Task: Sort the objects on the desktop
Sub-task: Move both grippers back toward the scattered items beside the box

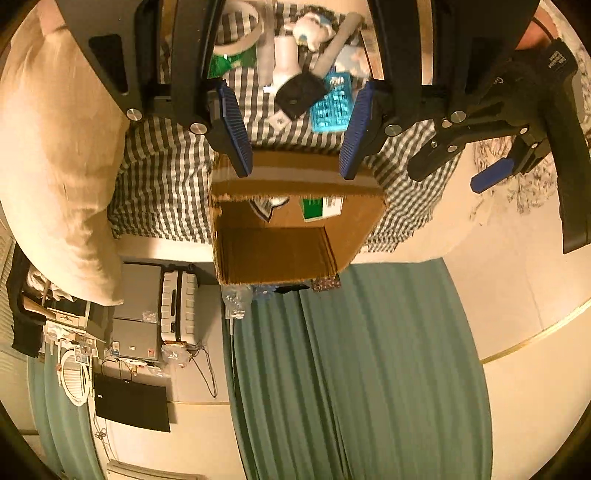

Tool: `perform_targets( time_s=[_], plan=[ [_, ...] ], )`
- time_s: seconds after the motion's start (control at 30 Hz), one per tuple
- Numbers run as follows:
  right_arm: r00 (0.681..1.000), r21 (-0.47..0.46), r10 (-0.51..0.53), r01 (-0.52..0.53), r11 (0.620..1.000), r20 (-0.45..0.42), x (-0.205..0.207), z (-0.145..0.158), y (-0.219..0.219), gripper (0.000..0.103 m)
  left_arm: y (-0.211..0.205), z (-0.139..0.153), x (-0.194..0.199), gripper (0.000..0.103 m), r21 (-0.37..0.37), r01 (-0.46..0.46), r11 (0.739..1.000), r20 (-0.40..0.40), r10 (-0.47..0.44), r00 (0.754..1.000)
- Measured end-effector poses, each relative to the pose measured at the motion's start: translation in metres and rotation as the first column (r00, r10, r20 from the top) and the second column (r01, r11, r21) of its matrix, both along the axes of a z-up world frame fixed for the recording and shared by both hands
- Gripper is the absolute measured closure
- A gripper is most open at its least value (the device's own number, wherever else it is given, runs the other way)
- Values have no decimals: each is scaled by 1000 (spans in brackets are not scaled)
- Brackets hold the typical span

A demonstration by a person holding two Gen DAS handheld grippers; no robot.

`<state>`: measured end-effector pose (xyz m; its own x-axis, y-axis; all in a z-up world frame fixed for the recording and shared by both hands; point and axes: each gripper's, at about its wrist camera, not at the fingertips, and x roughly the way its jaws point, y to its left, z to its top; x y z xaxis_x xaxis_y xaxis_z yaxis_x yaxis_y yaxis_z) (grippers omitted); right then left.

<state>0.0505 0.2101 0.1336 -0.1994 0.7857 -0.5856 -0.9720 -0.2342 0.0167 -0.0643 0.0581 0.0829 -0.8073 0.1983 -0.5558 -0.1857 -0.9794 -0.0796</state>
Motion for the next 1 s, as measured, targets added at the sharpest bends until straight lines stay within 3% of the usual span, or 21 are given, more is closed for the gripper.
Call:
perform_targets(
  time_s=[0.27, 0.33, 0.4, 0.63, 1.0],
  plan=[
    [1000, -51, -24, 25, 998, 15, 9, -48, -26, 54, -22, -48, 23, 0, -4, -41, 999, 60, 42, 997],
    [999, -69, -42, 42, 997, 3, 13, -63, -29, 53, -23, -61, 27, 0, 6, -47, 999, 85, 46, 995],
    [999, -85, -51, 51, 995, -2, 17, -74, -30, 46, -23, -77, 32, 0, 21, -44, 999, 112, 41, 993],
    [993, -131, -113, 114, 985, 17, 30, -109, -38, 46, -17, -119, 41, 0, 17, -57, 998, 196, 52, 979],
    [980, -227, -191, 197, 954, 47, 40, -148, -37, 25, -30, -165, 42, 0, 43, -121, 992, 309, 102, 946]
  ],
)
